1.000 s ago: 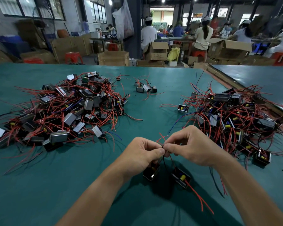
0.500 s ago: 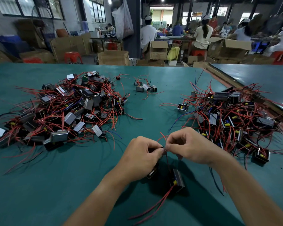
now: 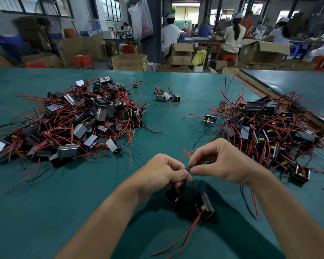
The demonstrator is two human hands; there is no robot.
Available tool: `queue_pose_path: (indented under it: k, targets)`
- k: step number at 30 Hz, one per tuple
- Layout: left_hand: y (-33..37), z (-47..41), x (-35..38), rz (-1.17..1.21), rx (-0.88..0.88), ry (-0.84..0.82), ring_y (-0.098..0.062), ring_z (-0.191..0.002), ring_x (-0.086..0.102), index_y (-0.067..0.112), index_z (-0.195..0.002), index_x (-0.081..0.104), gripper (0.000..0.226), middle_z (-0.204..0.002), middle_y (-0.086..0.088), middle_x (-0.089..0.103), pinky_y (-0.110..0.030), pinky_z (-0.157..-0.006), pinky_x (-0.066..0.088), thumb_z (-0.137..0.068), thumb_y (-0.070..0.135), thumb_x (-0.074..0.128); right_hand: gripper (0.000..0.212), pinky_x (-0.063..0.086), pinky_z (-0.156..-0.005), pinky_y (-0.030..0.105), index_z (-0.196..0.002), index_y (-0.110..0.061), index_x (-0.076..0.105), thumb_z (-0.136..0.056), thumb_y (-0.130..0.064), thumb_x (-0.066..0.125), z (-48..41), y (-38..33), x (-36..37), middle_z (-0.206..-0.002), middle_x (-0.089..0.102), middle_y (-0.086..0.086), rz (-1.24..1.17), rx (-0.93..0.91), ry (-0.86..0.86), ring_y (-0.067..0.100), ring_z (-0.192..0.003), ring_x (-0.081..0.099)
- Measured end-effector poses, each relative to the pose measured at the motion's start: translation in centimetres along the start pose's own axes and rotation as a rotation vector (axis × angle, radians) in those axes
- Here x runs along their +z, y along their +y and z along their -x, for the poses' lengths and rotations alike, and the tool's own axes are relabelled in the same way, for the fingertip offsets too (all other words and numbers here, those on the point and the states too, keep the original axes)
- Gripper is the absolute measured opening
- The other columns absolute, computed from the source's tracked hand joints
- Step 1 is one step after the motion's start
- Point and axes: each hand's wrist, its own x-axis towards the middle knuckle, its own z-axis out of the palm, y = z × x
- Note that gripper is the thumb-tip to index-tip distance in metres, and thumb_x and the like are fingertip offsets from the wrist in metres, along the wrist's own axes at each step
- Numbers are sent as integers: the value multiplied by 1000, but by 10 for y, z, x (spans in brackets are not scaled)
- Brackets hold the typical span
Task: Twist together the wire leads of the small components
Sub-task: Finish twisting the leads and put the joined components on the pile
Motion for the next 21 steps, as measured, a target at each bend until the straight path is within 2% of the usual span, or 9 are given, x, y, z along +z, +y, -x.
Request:
queue_pose_path:
  k: [7,13,18,21]
  targets:
    - [2,2,1,-37,8,18,-8,-50,41,19,-62,72,38,-48,4,54,-21,-52,31,-93,2,58,11,47,-63,14,-74,-20,74,-77,-12,81,1,-2,2,-69,72,-4,1,26,-36,1,-64,60]
    - [1,2,4,-52,46,70,-16,-55,39,15,-71,72,25,-50,3,57,-25,-51,29,-92,6,62,19,42,-58,27,-69,-20,66,-88,-17,67,-1,-1,4,-60,62,0,86,69,-54,11,-58,51]
    - [2,1,4,-28,36,70,-17,-55,36,10,-70,70,24,-49,3,56,-27,-52,26,-93,6,61,15,46,-61,15,-73,-17,69,-80,-26,80,2,-4,2,-68,71,-4,79,34,-63,3,-62,59]
    - [3,2,4,-55,19,63,-14,-53,38,13,-64,66,33,-49,3,54,-25,-52,28,-93,2,58,11,48,-66,14,-77,-16,71,-78,-18,81,3,-4,0,-73,74,-2,53,33,-83,5,-67,65]
